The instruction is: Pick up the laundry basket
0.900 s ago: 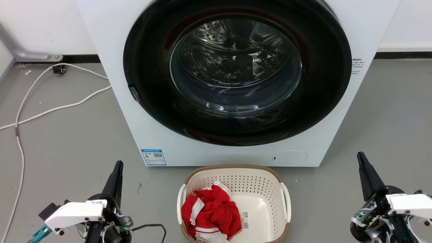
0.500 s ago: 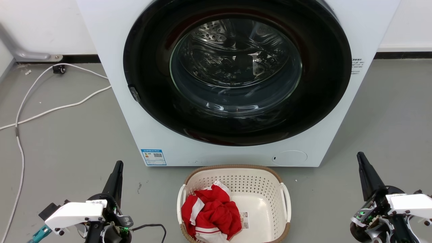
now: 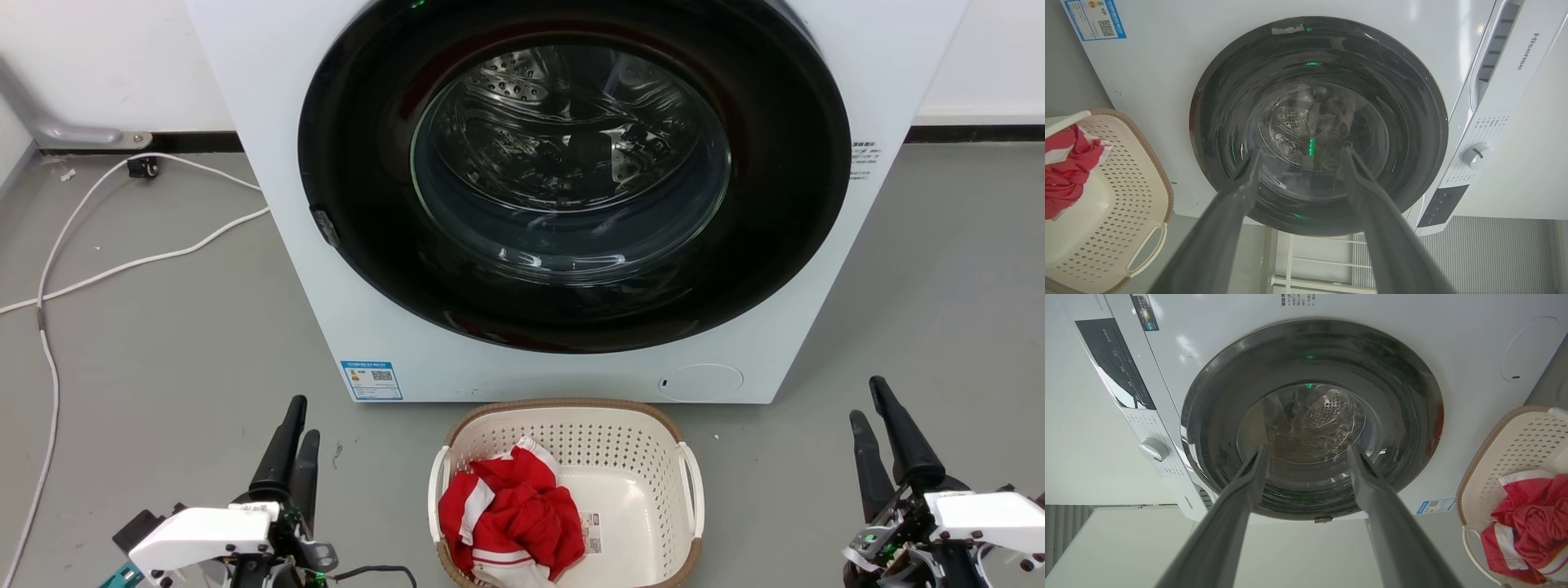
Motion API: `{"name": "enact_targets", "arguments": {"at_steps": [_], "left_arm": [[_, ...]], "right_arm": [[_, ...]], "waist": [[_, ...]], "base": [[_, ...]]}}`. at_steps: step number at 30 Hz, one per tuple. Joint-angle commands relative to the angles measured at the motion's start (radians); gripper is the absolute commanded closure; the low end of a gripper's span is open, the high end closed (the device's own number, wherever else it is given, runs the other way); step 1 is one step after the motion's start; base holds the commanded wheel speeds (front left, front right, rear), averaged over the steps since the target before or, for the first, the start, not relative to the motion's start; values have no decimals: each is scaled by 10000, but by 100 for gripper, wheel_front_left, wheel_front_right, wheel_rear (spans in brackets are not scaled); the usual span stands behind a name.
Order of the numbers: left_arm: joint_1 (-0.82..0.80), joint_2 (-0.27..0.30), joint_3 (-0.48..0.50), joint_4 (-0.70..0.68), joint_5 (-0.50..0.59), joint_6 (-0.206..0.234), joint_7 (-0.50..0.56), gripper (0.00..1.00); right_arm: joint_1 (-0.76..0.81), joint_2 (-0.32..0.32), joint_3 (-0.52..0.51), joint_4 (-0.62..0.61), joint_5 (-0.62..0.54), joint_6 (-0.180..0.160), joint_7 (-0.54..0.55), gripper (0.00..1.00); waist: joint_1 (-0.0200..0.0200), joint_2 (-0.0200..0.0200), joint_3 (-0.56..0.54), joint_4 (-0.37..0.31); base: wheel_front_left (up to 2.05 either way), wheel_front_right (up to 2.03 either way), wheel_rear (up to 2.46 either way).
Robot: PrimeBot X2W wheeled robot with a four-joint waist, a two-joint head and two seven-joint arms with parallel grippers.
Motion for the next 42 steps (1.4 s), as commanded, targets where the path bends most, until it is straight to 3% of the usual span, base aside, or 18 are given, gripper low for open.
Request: {"name": "enact_targets", "arguments": {"at_steps": [1, 8, 16, 30, 42], "left_arm": [[-258, 21, -90, -236, 79, -4, -81, 0], [-331, 67, -451, -552, 564, -5, -433, 0], [-368, 45, -673, -1017, 1879, -7, -779, 0], [-460, 33, -984, -1299, 4889, -11, -1318, 0], [-485, 18, -1013, -1286, 7450, -12, -1722, 0]], "right_arm": [[-132, -18, 31, -291, -91, 2, -82, 0], [25, -14, 119, -638, -490, 3, -413, 0], [95, -9, 155, -970, -1826, 5, -758, 0], [290, -1, 171, -1544, -5950, 8, -1296, 0], [460, 6, 211, -1892, -8794, 11, -1422, 0]], "waist": [[0, 0, 2, 1], [0, 0, 4, 9], [0, 0, 16, 0], [0, 0, 37, 19], [0, 0, 33, 26]], "base": [[0, 0, 0], [0, 0, 0], [0, 0, 0], [0, 0, 0], [0, 0, 0]]}}
